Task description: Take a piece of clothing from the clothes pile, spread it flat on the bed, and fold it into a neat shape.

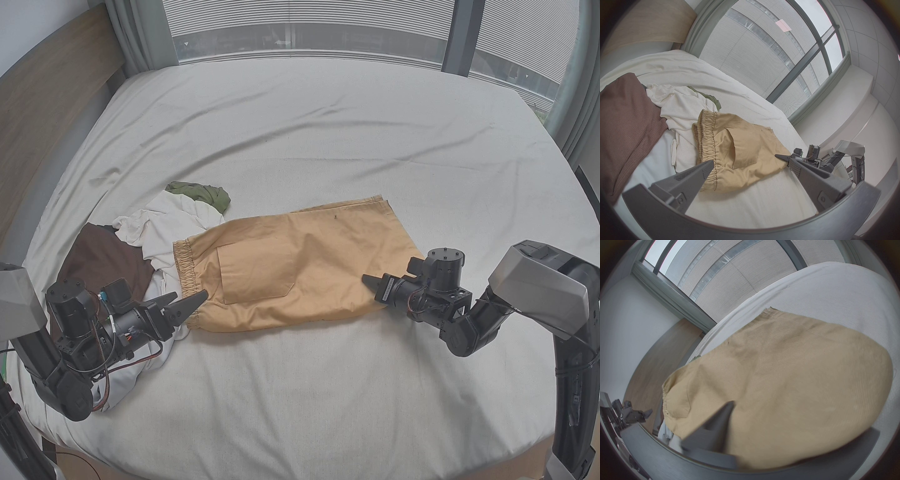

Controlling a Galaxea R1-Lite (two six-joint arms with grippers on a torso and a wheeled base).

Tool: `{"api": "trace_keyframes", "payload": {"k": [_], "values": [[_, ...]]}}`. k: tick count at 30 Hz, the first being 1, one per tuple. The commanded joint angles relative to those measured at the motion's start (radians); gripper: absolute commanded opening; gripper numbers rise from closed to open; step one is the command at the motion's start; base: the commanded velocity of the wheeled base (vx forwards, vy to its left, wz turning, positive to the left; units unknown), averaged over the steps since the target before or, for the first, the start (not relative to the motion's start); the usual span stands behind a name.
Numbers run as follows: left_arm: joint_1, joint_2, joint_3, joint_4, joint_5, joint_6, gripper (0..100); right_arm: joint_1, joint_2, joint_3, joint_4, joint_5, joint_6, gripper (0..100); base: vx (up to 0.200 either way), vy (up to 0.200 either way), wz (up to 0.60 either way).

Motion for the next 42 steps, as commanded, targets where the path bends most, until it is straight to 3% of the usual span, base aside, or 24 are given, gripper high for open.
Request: {"api": "trace_keyframes", "payload": {"k": [1,24,42], "values": [[0.0,0.002,0.002,0.0,0.0,0.0,100,0.002,0.005,0.017,-0.01,-0.01,-0.011,0,0.0,0.0,0.0],[0.001,-0.012,-0.001,0.0,0.0,-0.023,100,0.028,-0.144,0.292,-0.107,-0.01,-0.072,0,0.0,0.0,0.0],[-0.002,-0.012,0.0,0.0,0.0,-0.023,100,0.014,-0.27,0.638,-0.17,-0.007,-0.138,0,0.0,0.0,0.0]]}}
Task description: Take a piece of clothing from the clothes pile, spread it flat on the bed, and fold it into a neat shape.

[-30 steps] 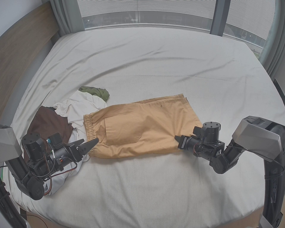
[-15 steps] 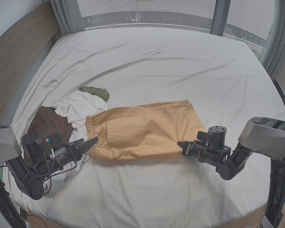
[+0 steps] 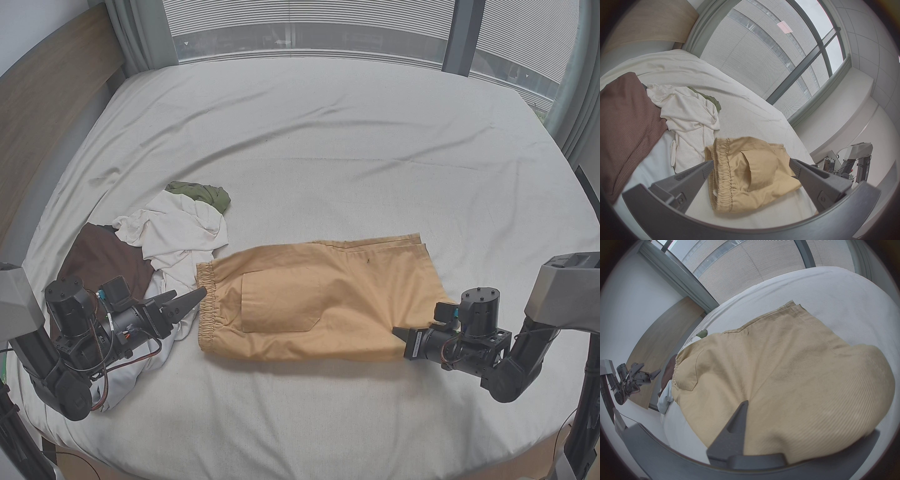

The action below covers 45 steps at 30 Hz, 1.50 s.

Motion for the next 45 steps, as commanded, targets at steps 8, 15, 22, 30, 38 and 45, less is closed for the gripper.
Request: {"api": "trace_keyframes", "payload": {"k": [8,15,22,30,38,45], "values": [[-0.005,0.0,0.004,-0.001,0.0,-0.006,100,-0.006,-0.045,0.171,-0.001,0.0,-0.014,0,0.0,0.0,0.0],[-0.01,0.0,0.007,0.001,0.0,-0.006,100,-0.017,-0.04,0.228,-0.009,-0.002,-0.011,0,0.0,0.0,0.0],[-0.011,0.0,0.007,0.001,0.0,-0.006,100,-0.013,-0.021,0.237,-0.087,-0.004,-0.011,0,0.0,0.0,0.0],[-0.015,0.0,0.009,-0.001,-0.004,-0.008,100,-0.017,-0.027,0.28,-0.172,-0.014,-0.005,100,0.0,0.0,0.0],[-0.016,0.0,0.009,-0.001,-0.004,-0.008,100,0.003,-0.06,0.413,-0.299,-0.016,-0.002,100,0.0,0.0,0.0],[-0.019,0.0,0.009,-0.001,-0.006,-0.008,100,0.044,-0.071,0.499,-0.317,0.027,-0.004,100,0.0,0.0,0.0]]}}
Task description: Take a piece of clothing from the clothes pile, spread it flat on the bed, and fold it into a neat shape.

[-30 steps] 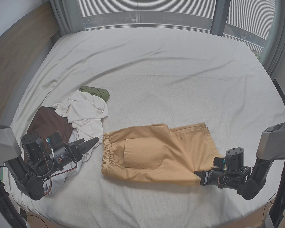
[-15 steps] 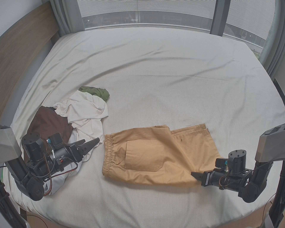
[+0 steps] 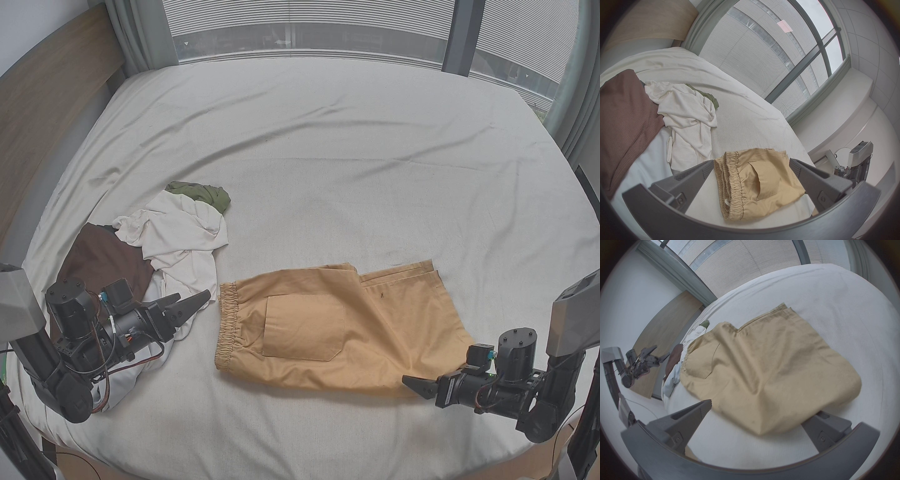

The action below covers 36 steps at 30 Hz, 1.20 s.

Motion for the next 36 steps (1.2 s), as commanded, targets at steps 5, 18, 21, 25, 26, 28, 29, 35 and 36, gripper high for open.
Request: {"api": "trace_keyframes", "payload": {"k": [5,18,21,25,26,28,29,35,36], "values": [[-0.005,0.002,0.0,0.0,0.001,-0.005,100,0.058,-0.047,0.047,-0.013,0.022,0.001,100,0.0,0.0,0.0],[-0.016,0.003,0.003,0.0,0.0,-0.013,100,0.041,-0.272,0.047,0.094,0.009,0.011,100,0.0,0.0,0.0],[-0.017,0.002,0.003,0.0,0.0,-0.013,100,0.022,-0.331,0.047,0.151,0.008,0.011,100,0.0,0.0,0.0],[-0.017,0.002,0.003,0.0,0.0,-0.013,100,0.006,-0.374,0.047,0.166,0.008,0.008,100,0.0,0.0,0.0],[-0.019,0.002,0.003,0.0,0.0,-0.013,100,0.006,-0.374,0.047,0.166,0.008,0.008,100,0.0,0.0,0.0],[-0.023,0.002,0.005,0.0,0.0,-0.013,100,0.006,-0.375,0.041,0.165,0.008,0.008,100,0.0,0.0,0.0],[-0.023,0.002,0.005,0.0,0.0,-0.013,100,0.006,-0.375,0.041,0.165,0.008,0.008,100,0.0,0.0,0.0],[-0.029,0.009,0.015,0.0,-0.002,-0.014,100,0.009,-0.334,-0.094,0.172,0.014,0.008,100,0.0,0.0,0.0],[-0.031,0.011,0.017,0.0,-0.002,-0.014,100,0.009,-0.318,-0.117,0.177,0.014,0.008,100,0.0,0.0,0.0]]}}
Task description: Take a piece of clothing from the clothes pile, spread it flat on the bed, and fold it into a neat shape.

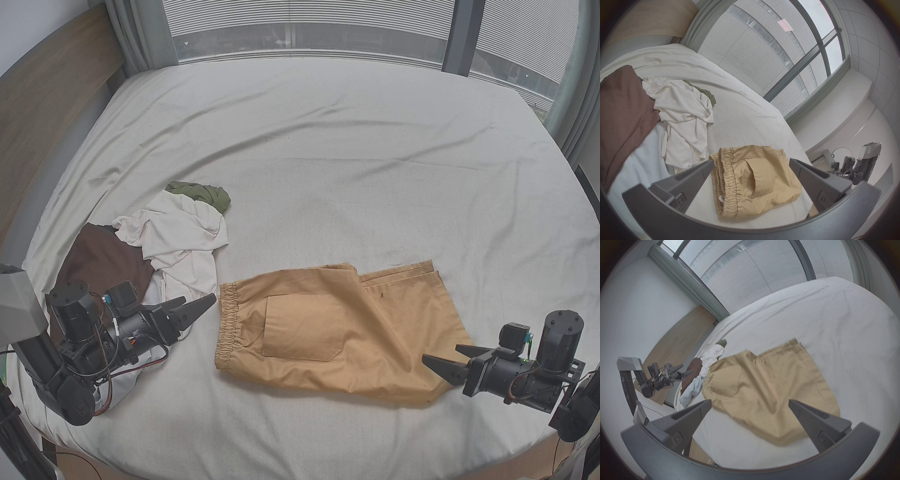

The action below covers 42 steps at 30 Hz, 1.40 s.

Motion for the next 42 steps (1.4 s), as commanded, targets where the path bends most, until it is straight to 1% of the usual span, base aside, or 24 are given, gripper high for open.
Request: {"api": "trace_keyframes", "payload": {"k": [1,3,5,6,10,13,15,16,19,24,28,30,31,32,37,42], "values": [[-0.01,0.011,0.011,0.0,-0.001,-0.005,100,0.002,0.064,-0.131,0.017,0.005,0.0,100,0.0,0.0,0.0],[-0.018,0.012,0.019,0.0,-0.003,-0.028,100,0.004,0.095,-0.2,0.035,0.012,0.0,100,0.0,0.0,0.0],[-0.018,0.012,0.02,0.0,-0.003,-0.034,100,0.004,0.103,-0.219,0.041,0.017,0.001,100,0.0,0.0,0.0],[-0.027,0.014,0.02,0.0,-0.003,-0.059,100,0.005,0.126,-0.292,0.069,0.051,0.003,100,0.0,0.0,0.0],[-0.042,0.017,0.023,0.0,-0.004,-0.094,100,0.005,0.139,-0.374,0.098,0.086,0.004,100,0.0,0.0,0.0],[-0.051,0.055,0.022,0.0,-0.003,-0.097,100,0.004,0.139,-0.415,0.121,0.104,0.024,100,0.0,0.0,0.0],[-0.053,0.07,0.022,0.0,0.001,-0.094,100,0.002,0.139,-0.416,0.119,0.106,0.04,100,0.0,0.0,0.0],[-0.053,0.104,0.019,0.0,0.005,-0.093,100,-0.001,0.143,-0.415,0.116,0.12,0.057,100,0.0,0.0,0.0],[-0.055,0.152,0.009,0.0,0.007,-0.089,100,-0.03,0.146,-0.416,0.112,0.149,0.06,100,0.0,0.0,0.0],[-0.065,0.196,-0.001,-0.002,0.011,-0.089,100,-0.05,0.144,-0.418,0.112,0.163,0.061,100,0.0,0.0,0.0],[-0.082,0.285,-0.06,0.0,0.086,-0.096,100,-0.062,0.144,-0.416,0.112,0.17,0.061,100,0.0,0.0,0.0],[-0.082,0.285,-0.06,0.0,0.086,-0.096,100,-0.062,0.144,-0.416,0.112,0.17,0.061,100,0.0,0.0,0.0],[-0.088,0.328,-0.092,0.0,0.126,-0.097,100,-0.064,0.146,-0.416,0.112,0.17,0.063,100,0.0,0.0,0.0],[-0.088,0.328,-0.092,0.0,0.126,-0.097,100,-0.064,0.146,-0.416,0.112,0.17,0.063,100,0.0,0.0,0.0],[-0.094,0.359,-0.126,0.0,0.136,-0.16,100,-0.064,0.146,-0.416,0.11,0.172,0.063,100,0.0,0.0,0.0],[-0.122,0.37,-0.147,0.0,0.137,-0.229,100,-0.064,0.146,-0.416,0.11,0.172,0.063,100,0.0,0.0,0.0]]}}
